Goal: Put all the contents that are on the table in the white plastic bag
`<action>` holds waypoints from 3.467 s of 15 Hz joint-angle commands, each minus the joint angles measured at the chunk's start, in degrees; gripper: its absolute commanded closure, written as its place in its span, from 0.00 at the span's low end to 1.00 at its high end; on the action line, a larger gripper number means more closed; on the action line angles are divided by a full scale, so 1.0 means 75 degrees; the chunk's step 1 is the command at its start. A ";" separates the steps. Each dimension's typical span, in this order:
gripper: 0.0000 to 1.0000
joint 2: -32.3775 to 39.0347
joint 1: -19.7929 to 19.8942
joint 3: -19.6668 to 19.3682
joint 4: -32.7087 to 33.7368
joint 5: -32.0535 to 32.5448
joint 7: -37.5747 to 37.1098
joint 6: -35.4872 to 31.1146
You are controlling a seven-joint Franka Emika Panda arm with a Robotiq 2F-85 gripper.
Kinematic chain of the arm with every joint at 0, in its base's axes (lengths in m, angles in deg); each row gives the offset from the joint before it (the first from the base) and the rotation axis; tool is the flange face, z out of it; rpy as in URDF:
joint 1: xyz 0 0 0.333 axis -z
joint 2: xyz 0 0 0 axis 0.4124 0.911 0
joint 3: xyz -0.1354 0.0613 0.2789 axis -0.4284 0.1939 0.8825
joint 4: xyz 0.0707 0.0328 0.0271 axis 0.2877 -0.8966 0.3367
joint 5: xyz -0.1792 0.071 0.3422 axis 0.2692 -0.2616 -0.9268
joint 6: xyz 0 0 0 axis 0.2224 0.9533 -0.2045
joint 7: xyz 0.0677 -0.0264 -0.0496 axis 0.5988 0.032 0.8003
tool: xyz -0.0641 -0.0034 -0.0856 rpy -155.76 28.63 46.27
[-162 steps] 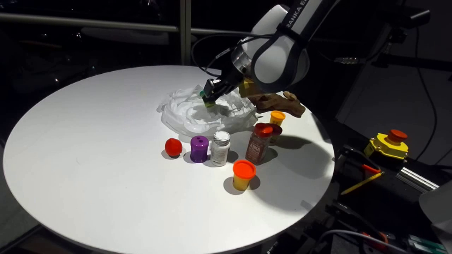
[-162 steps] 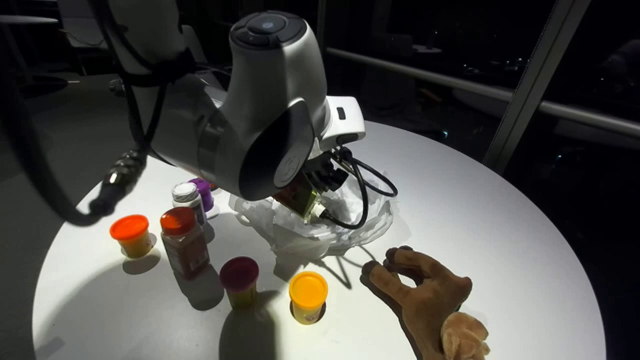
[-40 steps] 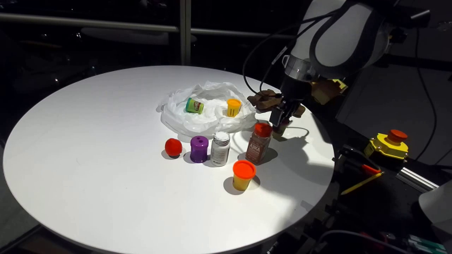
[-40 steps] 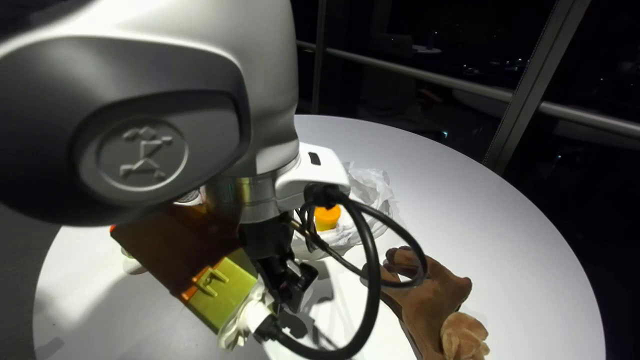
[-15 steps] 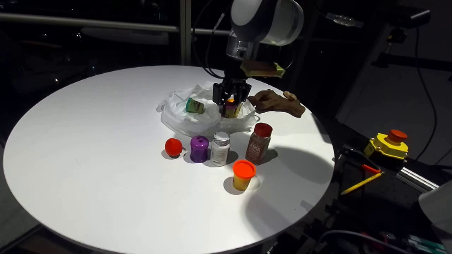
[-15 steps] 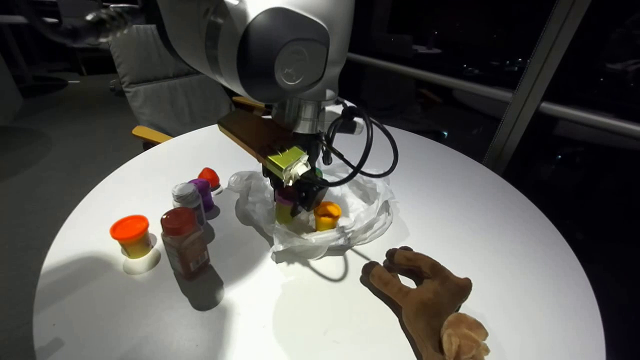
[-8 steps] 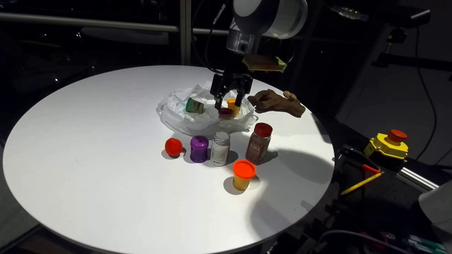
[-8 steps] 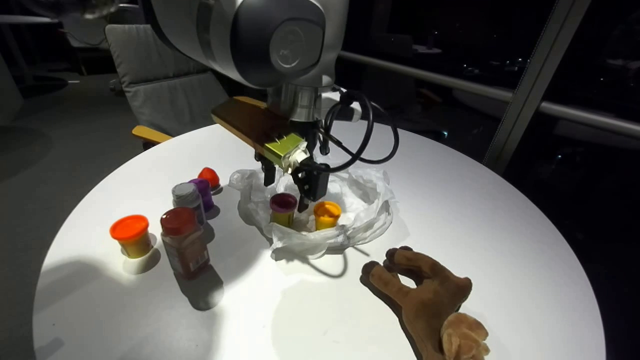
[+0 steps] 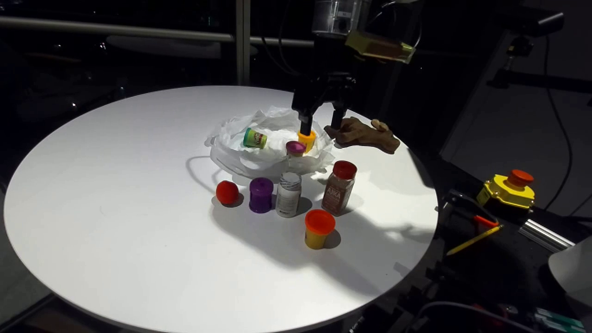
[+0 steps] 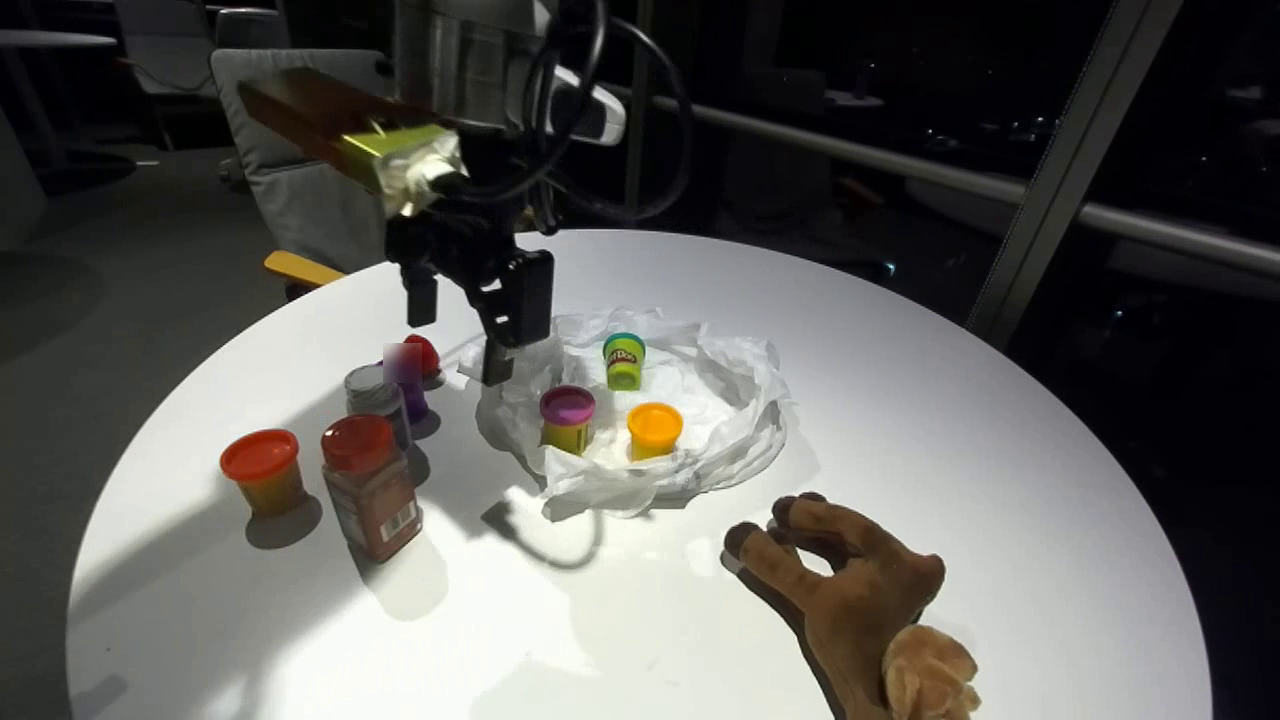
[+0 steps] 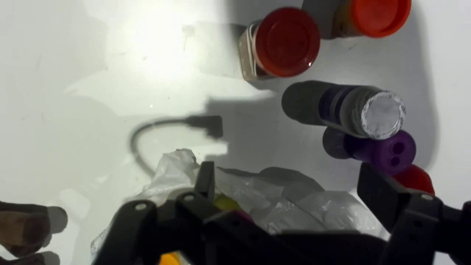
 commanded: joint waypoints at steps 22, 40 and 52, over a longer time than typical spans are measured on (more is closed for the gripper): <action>0.42 -0.0206 -0.0061 0.0426 -0.1876 -0.0617 0.3038 -0.1457; 0.74 -0.1267 -0.0625 0.0510 -0.0502 0.1789 0.0477 -0.0208; 0.75 0.1834 -0.0412 0.0095 0.2973 0.1670 0.0590 0.0688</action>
